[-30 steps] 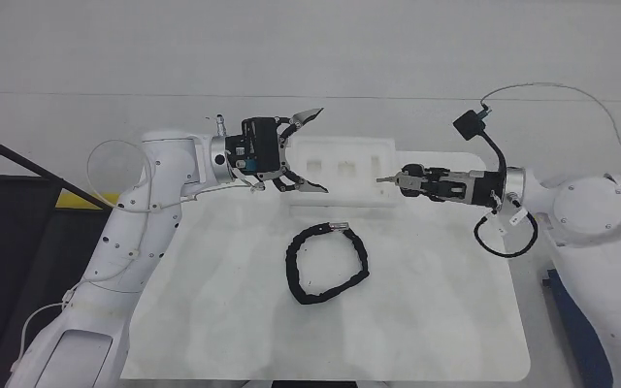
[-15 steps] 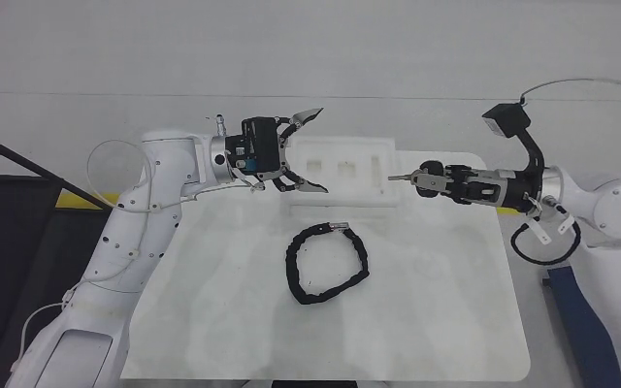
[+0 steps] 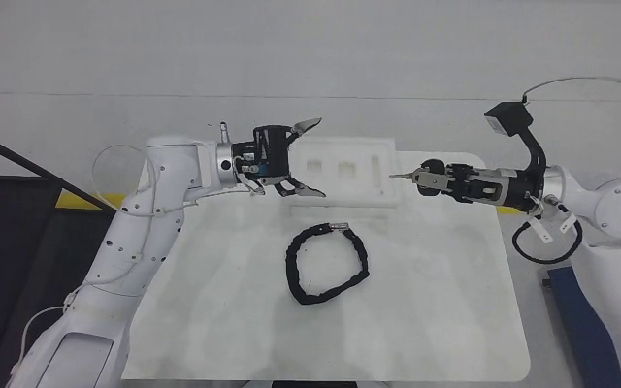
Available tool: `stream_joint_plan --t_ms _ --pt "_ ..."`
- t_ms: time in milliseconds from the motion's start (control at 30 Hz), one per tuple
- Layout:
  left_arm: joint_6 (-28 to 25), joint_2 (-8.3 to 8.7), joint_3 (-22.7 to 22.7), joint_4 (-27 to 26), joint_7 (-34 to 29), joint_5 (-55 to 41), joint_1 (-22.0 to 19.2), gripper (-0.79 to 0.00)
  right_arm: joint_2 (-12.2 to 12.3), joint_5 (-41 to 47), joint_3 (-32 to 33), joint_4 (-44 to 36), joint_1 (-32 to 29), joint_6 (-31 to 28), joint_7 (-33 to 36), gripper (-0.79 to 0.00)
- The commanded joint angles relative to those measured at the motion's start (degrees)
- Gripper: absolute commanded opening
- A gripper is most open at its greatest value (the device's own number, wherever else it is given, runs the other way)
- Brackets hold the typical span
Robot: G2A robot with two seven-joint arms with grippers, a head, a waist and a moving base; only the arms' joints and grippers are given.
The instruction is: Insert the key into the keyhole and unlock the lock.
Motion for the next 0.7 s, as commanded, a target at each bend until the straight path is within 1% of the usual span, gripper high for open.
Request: stream_joint_plan --t_ms 0,100,167,233,300,367,500,667 --pt "0.02 0.14 2.12 0.63 -2.62 -1.33 0.01 0.0 0.0 0.0 0.0 0.0 0.0 0.0 0.0 -0.785" --pt "0.02 0.3 5.24 3.07 -3.76 -3.09 0.14 0.0 0.0 0.0 0.0 0.0 0.0 0.0 0.0 -0.785" --pt "0.02 0.33 7.29 5.72 -3.02 -4.13 0.48 0.0 0.0 0.0 0.0 0.0 0.0 0.0 0.0 -0.785" --pt "0.02 0.31 9.93 7.67 -3.4 -3.02 0.1 0.0 0.0 0.0 0.0 0.0 0.0 0.0 0.0 -0.785" --pt "0.02 0.14 11.76 10.7 -1.52 -4.11 -0.04 0.0 0.0 0.0 0.0 0.0 0.0 0.0 0.0 -0.785" --pt "0.02 -0.11 13.02 12.09 -0.58 -3.87 -0.21 0.0 0.0 0.0 0.0 0.0 0.0 0.0 0.0 -0.785" --pt "0.02 -1.0 15.92 16.14 2.65 -4.08 -0.22 0.0 0.0 0.0 0.0 0.0 0.0 0.0 0.0 -0.785" --pt "0.26 -2.33 19.32 21.06 6.01 -3.58 -1.23 0.0 0.0 0.0 0.0 0.0 0.0 0.0 0.0 -0.785"
